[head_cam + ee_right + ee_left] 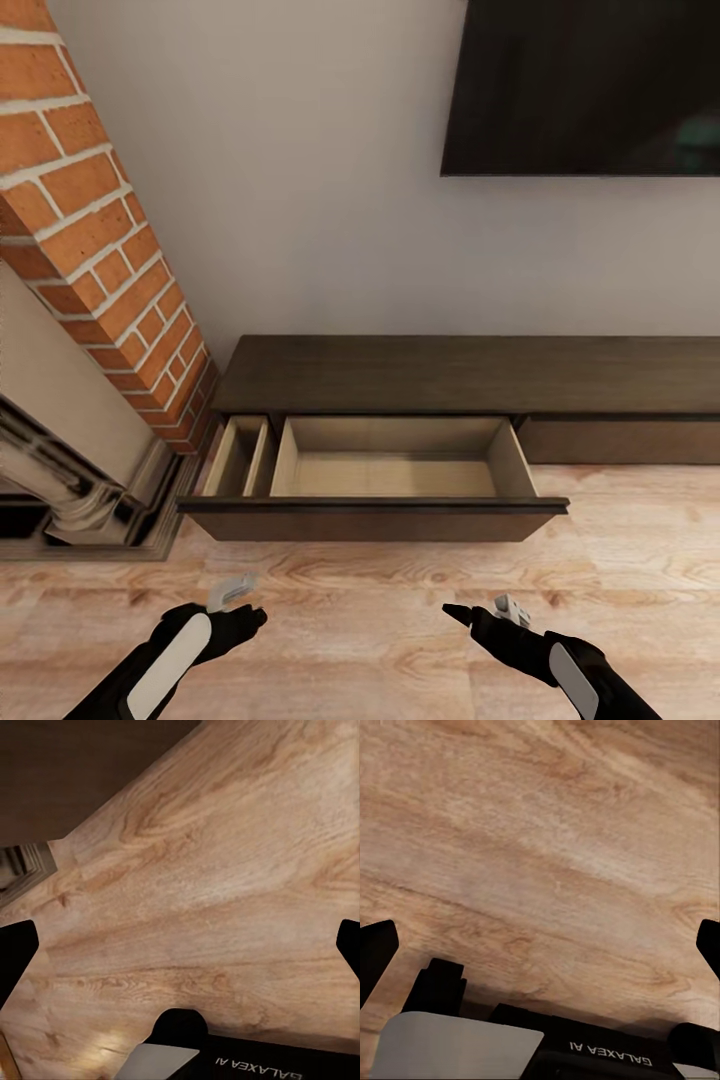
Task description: Place each of the two pumpkins and all three candles from the living room inside a cabinet in the living room (use any cabinet), then make sure every cabinet is closed, and position the cauldron so it is next to a table in the living room.
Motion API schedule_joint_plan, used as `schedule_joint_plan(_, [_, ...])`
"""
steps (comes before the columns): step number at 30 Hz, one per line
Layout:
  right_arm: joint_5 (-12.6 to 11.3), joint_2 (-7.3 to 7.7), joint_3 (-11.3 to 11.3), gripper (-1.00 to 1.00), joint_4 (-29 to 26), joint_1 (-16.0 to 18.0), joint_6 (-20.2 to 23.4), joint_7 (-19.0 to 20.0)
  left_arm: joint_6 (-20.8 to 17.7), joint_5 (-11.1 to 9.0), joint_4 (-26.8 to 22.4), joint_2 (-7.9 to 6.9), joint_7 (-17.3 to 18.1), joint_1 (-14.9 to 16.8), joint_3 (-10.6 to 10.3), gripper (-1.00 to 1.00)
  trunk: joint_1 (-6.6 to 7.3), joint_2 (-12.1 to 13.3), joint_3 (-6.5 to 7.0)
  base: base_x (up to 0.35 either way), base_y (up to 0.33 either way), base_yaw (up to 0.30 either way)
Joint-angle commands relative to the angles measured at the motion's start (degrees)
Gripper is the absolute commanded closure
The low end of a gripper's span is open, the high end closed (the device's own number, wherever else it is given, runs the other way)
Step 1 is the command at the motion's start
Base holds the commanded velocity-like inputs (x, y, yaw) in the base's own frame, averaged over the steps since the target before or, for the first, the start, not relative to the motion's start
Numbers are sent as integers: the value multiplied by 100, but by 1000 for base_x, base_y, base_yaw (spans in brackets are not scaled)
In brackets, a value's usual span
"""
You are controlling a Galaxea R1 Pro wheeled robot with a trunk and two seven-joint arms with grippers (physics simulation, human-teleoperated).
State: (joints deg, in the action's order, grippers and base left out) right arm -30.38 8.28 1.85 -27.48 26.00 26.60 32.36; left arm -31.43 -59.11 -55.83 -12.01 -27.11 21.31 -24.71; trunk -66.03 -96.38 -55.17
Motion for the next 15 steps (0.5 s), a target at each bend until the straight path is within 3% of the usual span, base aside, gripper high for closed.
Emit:
schedule_joint_plan(1, [-29, -1, 19, -100, -3, 2, 47, 7, 5, -60, 12, -6, -58, 4, -22, -100, 23, 39, 15, 0, 0, 0])
schedule_joint_plan(10, [-25, -2, 19, -100, 46, 2, -2, -25, 92, -50, 181, -3, -57, 4, -38, -100, 221, 400, 176, 0, 0, 0])
schedule_joint_plan(15, [92, -9, 5, -100, 295, 2, -660, -54, 170, -48, 276, 17, -57, 4, -43, -100, 330, 601, 266, 0, 0, 0])
